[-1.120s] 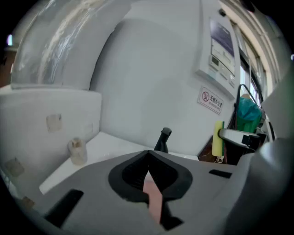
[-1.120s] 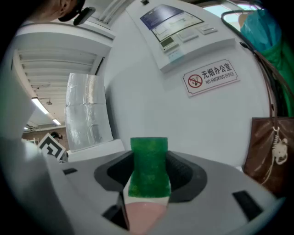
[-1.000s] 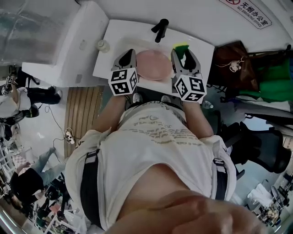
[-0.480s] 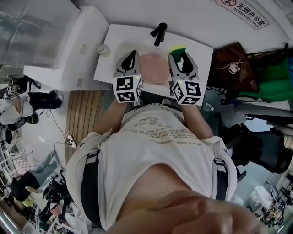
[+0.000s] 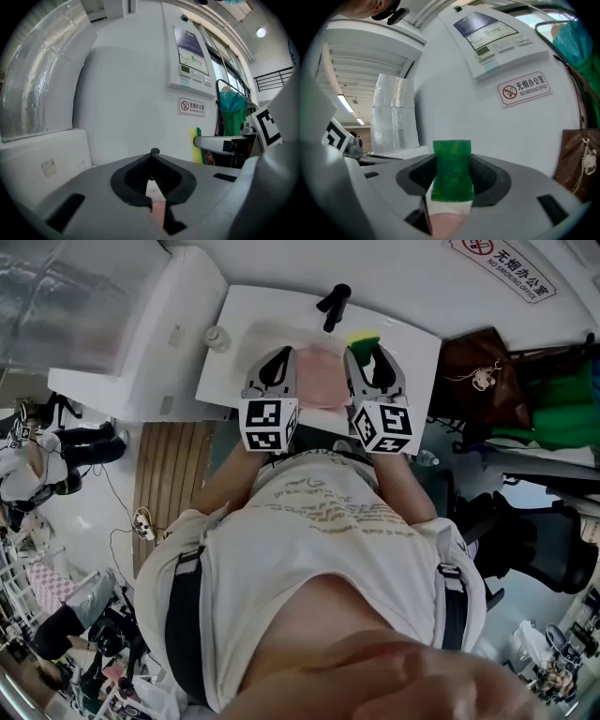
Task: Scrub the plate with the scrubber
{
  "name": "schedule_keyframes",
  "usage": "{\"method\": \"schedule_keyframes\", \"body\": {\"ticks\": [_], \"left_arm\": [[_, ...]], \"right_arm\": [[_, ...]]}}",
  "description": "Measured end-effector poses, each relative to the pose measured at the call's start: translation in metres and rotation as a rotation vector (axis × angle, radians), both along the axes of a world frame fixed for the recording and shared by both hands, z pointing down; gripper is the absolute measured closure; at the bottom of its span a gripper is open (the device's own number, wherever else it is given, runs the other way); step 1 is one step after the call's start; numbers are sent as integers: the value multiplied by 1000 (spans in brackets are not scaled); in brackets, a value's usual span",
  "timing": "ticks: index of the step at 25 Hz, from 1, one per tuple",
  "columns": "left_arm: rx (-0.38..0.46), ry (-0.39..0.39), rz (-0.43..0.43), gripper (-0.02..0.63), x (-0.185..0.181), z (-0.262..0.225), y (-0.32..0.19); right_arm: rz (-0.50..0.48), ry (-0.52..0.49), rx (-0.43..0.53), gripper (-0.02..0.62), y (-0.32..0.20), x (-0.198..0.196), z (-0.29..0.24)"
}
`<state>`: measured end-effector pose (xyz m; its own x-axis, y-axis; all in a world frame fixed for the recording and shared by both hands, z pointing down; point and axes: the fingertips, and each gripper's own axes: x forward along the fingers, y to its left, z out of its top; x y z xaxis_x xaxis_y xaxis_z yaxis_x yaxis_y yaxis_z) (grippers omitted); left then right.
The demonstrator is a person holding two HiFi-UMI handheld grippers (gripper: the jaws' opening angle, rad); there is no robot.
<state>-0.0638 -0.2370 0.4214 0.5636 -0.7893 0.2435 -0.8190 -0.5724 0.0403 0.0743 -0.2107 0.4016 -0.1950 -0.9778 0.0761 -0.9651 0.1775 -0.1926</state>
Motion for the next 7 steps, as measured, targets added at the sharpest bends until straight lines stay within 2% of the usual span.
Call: {"method": "schedule_keyframes", "body": {"ticks": [7], "left_arm": [[-6, 19, -4, 584, -22, 2, -8]], "right_arm": [[18, 10, -2, 373, -1, -17, 2]]}}
